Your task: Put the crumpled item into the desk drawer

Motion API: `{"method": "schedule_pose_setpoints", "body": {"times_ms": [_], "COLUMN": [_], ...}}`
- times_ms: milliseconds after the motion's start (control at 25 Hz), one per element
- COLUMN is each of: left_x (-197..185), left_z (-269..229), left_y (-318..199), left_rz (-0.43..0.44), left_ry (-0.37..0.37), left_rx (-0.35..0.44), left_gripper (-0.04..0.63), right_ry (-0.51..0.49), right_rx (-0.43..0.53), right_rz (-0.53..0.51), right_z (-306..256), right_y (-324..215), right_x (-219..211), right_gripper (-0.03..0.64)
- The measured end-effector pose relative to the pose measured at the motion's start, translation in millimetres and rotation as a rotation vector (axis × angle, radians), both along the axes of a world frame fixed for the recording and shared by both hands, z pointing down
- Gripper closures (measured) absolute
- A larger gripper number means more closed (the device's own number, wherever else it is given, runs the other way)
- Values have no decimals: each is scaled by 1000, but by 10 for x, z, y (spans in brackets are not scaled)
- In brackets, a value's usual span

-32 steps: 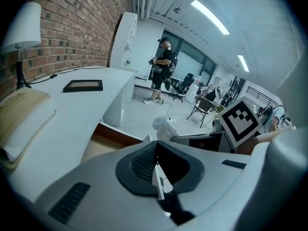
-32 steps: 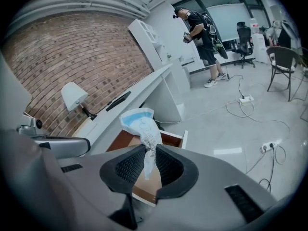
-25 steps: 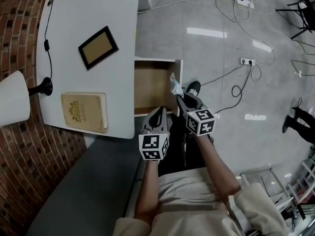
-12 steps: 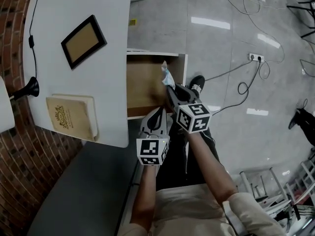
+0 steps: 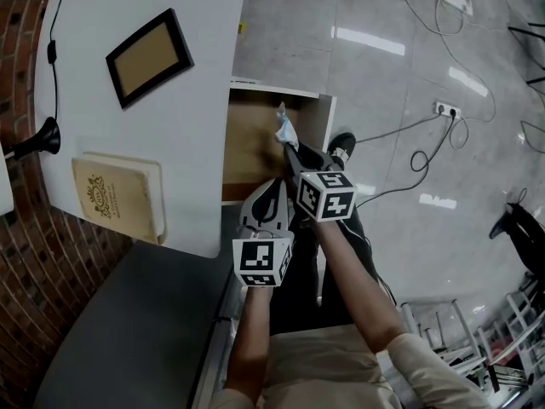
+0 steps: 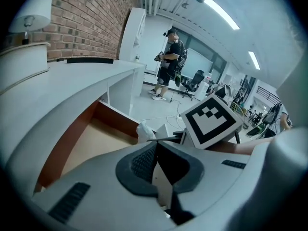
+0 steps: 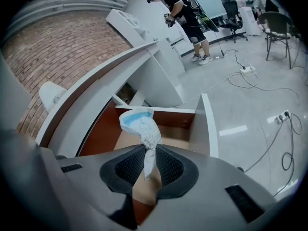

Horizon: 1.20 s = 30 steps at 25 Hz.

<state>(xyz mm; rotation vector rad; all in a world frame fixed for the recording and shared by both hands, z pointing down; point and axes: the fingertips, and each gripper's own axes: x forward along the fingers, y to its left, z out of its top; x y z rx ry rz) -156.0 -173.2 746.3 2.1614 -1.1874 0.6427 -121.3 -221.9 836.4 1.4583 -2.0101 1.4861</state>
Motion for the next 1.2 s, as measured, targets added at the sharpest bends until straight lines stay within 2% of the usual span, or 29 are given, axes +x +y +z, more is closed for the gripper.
{"method": "schedule_pose_setpoints", "body": {"times_ms": [240,600,1200], "left_x": [-75,-250,-374], "left_z": [55,277,597], "left_y": [-54,6,131], "left_rz": [-40,-68,-78], "left_ry": [8,3,-14], "left_rx": [8,-30,-58], "left_gripper": [578,578,578], "right_ry": [27,103,64], "right_rx": [-29,-57,-67], "right_rz": [-47,-84,-85], "right_z": [185,384,547], "right_y": [-64,-2,138], "right_x": [-114,-228,-350], "right_gripper": [525,523,514]}}
